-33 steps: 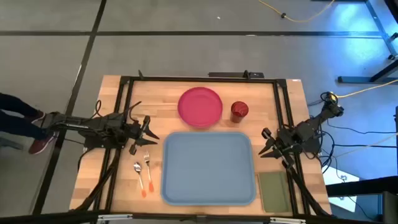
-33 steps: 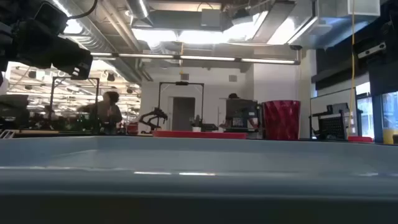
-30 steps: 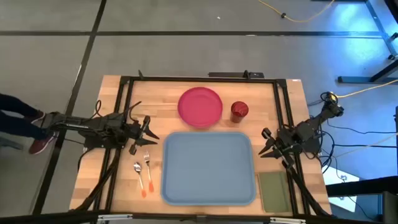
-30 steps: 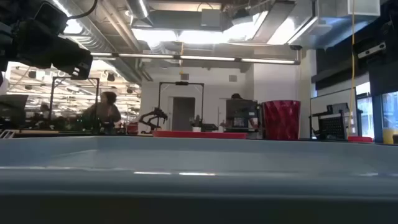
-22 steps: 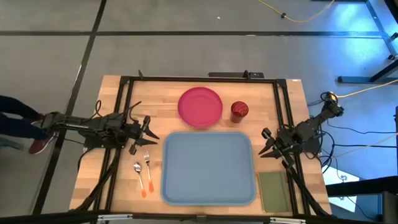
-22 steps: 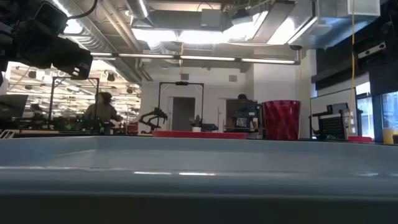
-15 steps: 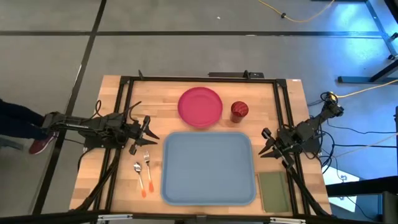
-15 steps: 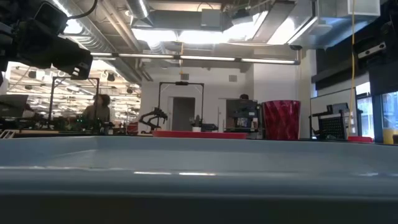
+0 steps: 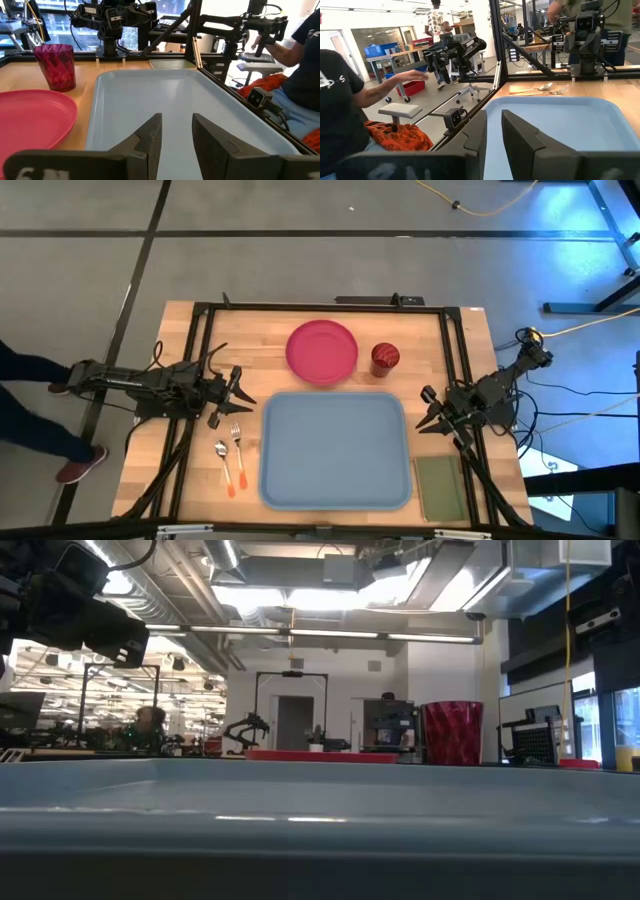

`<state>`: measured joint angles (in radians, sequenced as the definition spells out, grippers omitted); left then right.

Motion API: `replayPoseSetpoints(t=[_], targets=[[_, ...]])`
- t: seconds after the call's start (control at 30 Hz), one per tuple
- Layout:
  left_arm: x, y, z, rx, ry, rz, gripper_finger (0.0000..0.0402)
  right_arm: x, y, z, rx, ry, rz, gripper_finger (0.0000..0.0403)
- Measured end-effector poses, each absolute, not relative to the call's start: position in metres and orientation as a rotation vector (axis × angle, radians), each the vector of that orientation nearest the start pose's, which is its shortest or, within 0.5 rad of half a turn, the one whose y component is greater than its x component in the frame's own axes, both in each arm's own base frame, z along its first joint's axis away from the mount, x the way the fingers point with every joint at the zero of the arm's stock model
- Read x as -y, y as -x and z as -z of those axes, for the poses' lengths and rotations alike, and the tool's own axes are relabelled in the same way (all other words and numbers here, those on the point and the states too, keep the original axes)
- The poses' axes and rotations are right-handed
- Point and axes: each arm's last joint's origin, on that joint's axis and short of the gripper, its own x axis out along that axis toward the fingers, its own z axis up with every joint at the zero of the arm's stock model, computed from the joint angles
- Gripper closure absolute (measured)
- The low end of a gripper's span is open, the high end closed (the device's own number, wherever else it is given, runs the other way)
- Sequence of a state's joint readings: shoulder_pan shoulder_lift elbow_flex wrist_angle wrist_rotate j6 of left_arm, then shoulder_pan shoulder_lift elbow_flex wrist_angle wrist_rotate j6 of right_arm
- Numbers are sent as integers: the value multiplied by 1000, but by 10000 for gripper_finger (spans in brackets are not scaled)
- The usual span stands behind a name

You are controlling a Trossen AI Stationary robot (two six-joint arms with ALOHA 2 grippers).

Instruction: Pick and place plate/cup/fork/spoon on tray

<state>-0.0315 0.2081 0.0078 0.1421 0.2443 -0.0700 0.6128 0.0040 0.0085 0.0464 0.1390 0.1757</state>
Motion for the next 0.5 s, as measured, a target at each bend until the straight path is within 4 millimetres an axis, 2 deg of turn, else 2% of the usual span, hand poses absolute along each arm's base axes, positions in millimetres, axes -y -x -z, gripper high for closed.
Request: replayPoseSetpoints(t=[0.23, 0.33, 0.5], targets=[[10, -109, -162, -68, 74, 274, 302, -52, -82, -173, 32, -209, -479, 339], [9, -110, -163, -48, -52, 224, 302, -51, -81, -180, 97, -232, -456, 339], [5, -110, -163, -45, -197, 86, 302, -47, -81, -191, 248, -100, -322, 339]])
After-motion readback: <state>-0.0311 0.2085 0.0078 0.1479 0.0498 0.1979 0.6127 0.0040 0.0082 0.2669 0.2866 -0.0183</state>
